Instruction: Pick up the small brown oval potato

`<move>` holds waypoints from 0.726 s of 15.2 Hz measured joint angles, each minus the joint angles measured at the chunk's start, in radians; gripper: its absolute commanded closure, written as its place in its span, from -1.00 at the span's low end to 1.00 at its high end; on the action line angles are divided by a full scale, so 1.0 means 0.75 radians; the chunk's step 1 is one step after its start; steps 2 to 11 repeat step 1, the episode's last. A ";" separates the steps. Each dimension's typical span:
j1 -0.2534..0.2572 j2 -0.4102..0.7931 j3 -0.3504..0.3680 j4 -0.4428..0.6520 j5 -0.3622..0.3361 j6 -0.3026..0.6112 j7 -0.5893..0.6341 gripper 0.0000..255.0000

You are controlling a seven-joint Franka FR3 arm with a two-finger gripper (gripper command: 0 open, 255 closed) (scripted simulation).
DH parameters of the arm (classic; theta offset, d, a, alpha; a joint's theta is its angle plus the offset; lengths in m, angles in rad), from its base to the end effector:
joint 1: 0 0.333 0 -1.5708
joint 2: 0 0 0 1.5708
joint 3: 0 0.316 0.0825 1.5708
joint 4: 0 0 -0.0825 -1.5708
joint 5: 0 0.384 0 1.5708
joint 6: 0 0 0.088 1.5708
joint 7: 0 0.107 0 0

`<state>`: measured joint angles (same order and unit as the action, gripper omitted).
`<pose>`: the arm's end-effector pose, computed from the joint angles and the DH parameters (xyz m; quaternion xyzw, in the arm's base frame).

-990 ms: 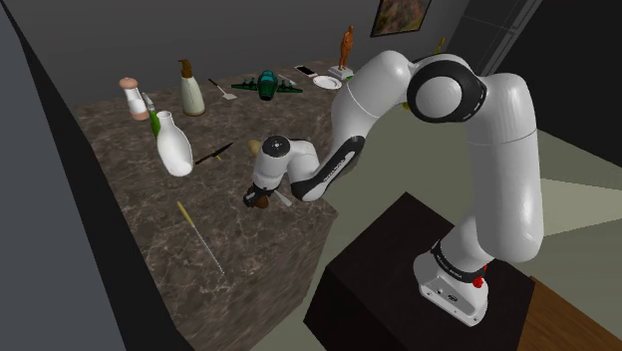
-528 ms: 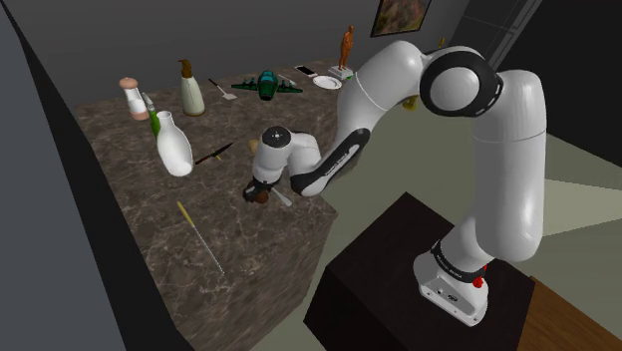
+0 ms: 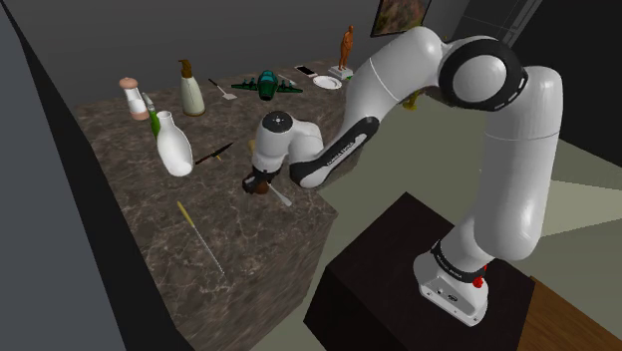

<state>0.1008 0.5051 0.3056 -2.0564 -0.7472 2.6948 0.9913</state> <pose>0.5458 0.2555 0.2110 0.9890 0.0082 0.1450 0.0295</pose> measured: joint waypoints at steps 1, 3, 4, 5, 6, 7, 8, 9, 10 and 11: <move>-0.005 -0.010 0.006 -0.004 0.009 -0.005 -0.008 1.00; -0.005 -0.010 0.006 -0.004 0.009 -0.005 -0.008 1.00; -0.005 -0.010 0.006 -0.004 0.009 -0.005 -0.008 1.00; -0.005 -0.010 0.006 -0.004 0.009 -0.005 -0.008 1.00; -0.005 -0.010 0.006 -0.004 0.009 -0.005 -0.008 1.00; -0.005 -0.010 0.006 -0.004 0.009 -0.005 -0.008 1.00; -0.005 -0.010 0.006 -0.004 0.009 -0.005 -0.008 1.00; -0.005 -0.010 0.006 -0.004 0.009 -0.005 -0.008 1.00; -0.005 -0.010 0.006 -0.004 0.009 -0.005 -0.008 1.00; -0.005 -0.010 0.006 -0.004 0.009 -0.005 -0.008 1.00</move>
